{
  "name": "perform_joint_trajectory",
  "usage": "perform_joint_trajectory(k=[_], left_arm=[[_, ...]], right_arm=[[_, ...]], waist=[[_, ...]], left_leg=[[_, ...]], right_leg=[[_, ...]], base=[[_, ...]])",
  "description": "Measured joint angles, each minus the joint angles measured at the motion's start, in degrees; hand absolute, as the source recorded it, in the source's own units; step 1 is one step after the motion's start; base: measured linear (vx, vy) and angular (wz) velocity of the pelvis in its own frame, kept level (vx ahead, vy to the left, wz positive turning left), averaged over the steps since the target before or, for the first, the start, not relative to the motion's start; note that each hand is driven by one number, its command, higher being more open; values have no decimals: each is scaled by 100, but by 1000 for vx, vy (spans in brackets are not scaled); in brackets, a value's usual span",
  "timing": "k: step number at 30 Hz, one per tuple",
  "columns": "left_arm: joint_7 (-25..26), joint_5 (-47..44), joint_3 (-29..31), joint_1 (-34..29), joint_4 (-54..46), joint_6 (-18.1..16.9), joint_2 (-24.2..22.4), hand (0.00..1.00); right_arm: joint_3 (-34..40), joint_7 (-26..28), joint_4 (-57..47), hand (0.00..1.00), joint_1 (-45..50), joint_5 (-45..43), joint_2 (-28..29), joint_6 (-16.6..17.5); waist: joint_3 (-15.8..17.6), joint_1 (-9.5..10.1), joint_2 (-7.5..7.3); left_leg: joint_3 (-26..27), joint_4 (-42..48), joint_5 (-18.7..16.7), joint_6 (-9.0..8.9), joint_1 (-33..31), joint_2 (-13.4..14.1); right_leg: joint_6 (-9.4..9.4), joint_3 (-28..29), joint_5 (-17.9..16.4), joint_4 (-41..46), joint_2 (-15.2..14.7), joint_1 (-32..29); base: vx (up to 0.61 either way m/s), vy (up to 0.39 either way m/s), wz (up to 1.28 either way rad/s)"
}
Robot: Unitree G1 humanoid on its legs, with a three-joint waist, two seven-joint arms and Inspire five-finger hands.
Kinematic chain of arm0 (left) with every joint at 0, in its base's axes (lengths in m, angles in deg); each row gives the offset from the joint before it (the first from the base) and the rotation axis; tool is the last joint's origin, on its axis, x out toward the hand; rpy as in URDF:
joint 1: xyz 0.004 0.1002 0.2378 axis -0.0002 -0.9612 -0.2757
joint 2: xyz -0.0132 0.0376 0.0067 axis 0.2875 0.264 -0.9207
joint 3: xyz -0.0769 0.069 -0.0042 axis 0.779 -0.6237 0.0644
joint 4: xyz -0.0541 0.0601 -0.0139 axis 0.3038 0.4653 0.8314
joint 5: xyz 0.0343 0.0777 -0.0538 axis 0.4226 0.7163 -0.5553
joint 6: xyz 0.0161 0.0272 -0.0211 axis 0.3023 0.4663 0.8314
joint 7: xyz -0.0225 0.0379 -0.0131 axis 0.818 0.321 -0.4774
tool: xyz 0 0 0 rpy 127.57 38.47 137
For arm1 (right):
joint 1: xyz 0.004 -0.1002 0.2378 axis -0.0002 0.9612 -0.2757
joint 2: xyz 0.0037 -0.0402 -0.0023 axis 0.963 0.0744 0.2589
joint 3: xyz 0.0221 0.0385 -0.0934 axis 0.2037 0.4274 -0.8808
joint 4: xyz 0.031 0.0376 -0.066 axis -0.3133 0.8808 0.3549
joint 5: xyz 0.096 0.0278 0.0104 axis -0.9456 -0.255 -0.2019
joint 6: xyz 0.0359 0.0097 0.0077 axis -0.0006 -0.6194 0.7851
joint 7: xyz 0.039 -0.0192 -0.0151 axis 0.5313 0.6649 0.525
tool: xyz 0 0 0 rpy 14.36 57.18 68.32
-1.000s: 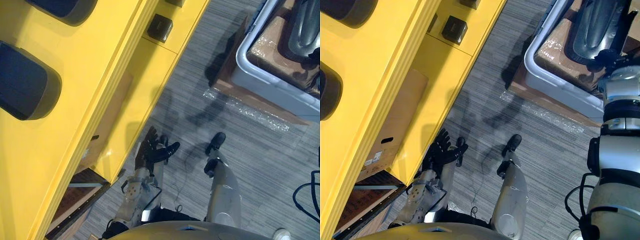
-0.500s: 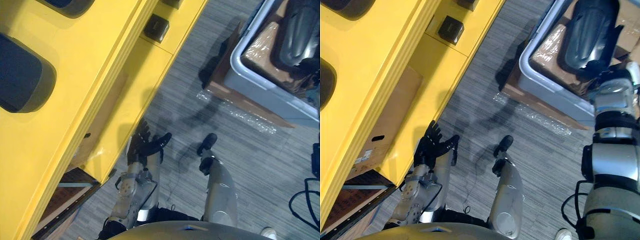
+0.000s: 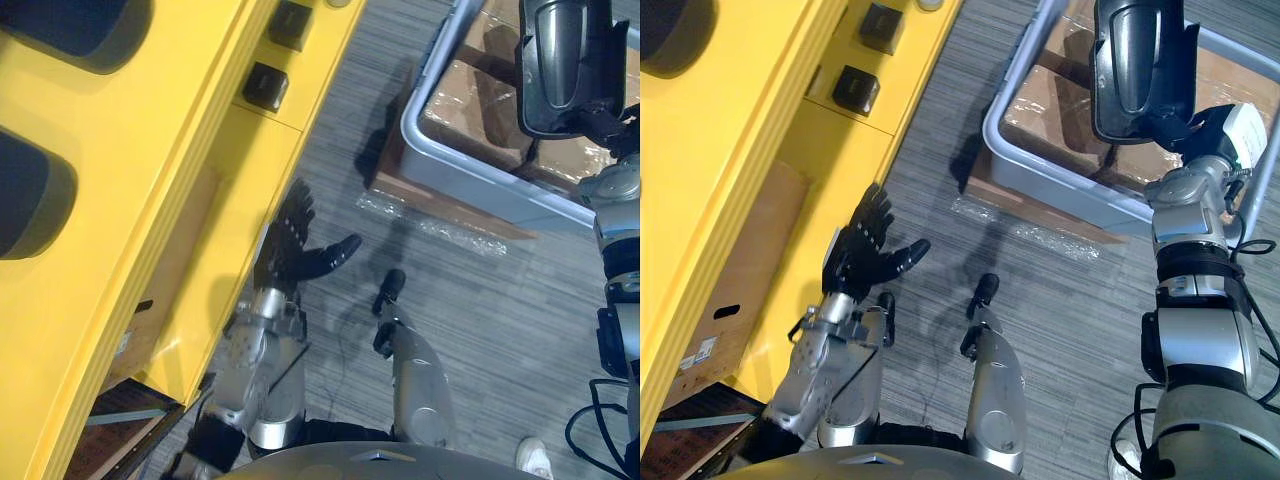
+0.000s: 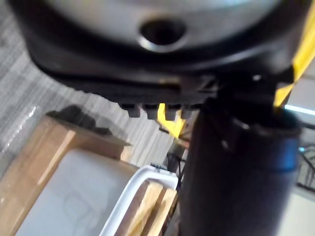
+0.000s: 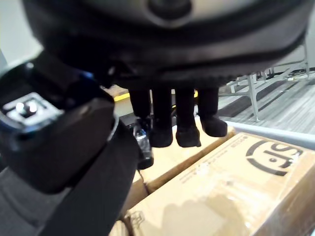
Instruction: Walk over and take three plastic housings, then place them on the shelf
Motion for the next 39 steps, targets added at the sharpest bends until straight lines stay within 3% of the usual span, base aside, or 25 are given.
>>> perform_joint_trajectory(k=[6,10,13,20,23,30,39], left_arm=[[-464,-1684,88,1513,434,1299,177,100],[-603,-2424,109,2271,860,1663,159,100],[-687,-3133,161,2751,1086,1902,157,100],[-945,-4996,482,3343,1420,2031,143,100],[-1069,-5325,562,3365,1427,1992,149,100],[-1067,-5531,539,3362,1647,1980,195,100],[-863,-5227,423,3244,1573,1899,486,100]], right_arm=[[-248,42,-428,0,-238,292,207,-19],[-451,41,-875,0,-550,310,447,-4],[-630,16,-1356,0,-722,562,546,193],[-1117,-283,-1978,0,-823,991,713,1195],[-1244,-356,-1977,0,-762,993,848,1457],[-1467,-355,-1975,0,80,1200,1116,1963],[-1200,-349,-2017,0,1250,1199,1730,2201]], waist=[[-7,-182,-40],[-7,-310,-54],[-5,-393,-60],[-7,-619,-87],[-14,-655,-154],[-28,-750,-267],[-32,-776,-265]], left_leg=[[329,-16,0,4,40,51],[470,-101,9,-12,70,102],[630,-187,5,-26,150,168],[969,-565,1,-34,767,169],[1036,-711,17,-41,1024,88],[989,-988,120,-41,1473,-17],[961,-1242,154,-29,1891,-71]], right_leg=[[33,278,201,-361,82,-14],[46,378,214,-438,132,-75],[-12,477,258,-398,185,-153],[-132,687,144,120,176,-160],[-96,749,-41,244,108,-39],[-68,721,-100,23,67,444],[-8,637,-36,-256,70,904]], base=[[-80,39,-25],[-60,13,-19],[-12,5,-22],[34,26,-20],[-2,15,-8],[-31,-13,6],[1,23,3]])
